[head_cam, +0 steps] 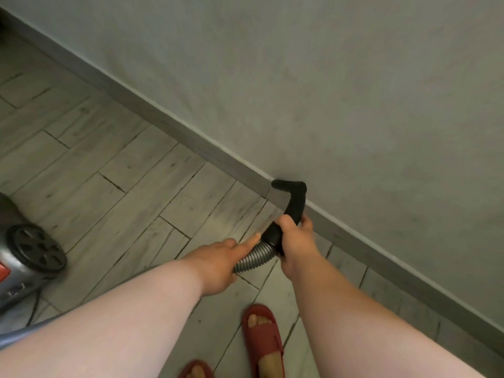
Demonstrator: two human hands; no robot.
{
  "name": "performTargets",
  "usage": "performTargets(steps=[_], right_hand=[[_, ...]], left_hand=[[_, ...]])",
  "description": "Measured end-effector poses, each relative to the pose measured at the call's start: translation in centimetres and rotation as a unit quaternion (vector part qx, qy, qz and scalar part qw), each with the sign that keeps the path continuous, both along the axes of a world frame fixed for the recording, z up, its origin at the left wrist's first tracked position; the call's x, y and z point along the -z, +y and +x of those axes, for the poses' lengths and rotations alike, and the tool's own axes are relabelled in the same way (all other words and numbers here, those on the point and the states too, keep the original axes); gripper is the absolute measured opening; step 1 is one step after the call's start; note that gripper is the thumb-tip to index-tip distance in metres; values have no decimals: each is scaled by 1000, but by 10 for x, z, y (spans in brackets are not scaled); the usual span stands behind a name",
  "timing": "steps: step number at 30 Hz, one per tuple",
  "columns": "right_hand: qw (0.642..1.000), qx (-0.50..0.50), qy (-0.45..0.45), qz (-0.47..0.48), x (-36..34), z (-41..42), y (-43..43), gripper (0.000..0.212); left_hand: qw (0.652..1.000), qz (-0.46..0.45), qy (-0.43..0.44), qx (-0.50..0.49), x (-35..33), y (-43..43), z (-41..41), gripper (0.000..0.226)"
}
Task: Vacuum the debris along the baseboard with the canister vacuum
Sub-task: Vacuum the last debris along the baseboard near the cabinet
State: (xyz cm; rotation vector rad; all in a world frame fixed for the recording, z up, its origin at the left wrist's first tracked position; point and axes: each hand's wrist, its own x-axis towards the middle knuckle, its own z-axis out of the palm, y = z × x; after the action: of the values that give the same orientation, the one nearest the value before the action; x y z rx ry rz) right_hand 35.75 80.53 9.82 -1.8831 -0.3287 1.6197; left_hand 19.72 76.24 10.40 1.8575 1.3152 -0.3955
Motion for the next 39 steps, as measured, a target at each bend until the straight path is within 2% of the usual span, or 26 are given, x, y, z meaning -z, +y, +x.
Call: performTargets(steps=[3, 8, 19, 24, 27, 34, 39], right_hand=[[998, 55, 2, -30, -1, 13, -5, 63], [977, 205, -12, -64, -3, 28, -9, 61], [931, 348, -67, -87, -1, 71, -20, 64], [924, 369, -71, -71, 14, 49, -30, 65], [916, 394, -59, -48, 26, 23, -28, 65], [909, 409, -68, -51, 50, -42, -24, 66], [908, 407, -78, -65, 76, -59, -20, 67]], left_hand=[[999, 14, 16, 36, -3, 5, 7, 88], [997, 42, 7, 70, -11, 13, 28, 87], [989, 59, 12, 136, -7, 27, 78, 82], [987, 43, 1, 154, 18, 28, 57, 81], [983, 75, -7, 164, 33, 38, 30, 82], [983, 77, -44, 163, 67, 42, -38, 83], [982, 70, -48, 171, 94, 48, -56, 87]])
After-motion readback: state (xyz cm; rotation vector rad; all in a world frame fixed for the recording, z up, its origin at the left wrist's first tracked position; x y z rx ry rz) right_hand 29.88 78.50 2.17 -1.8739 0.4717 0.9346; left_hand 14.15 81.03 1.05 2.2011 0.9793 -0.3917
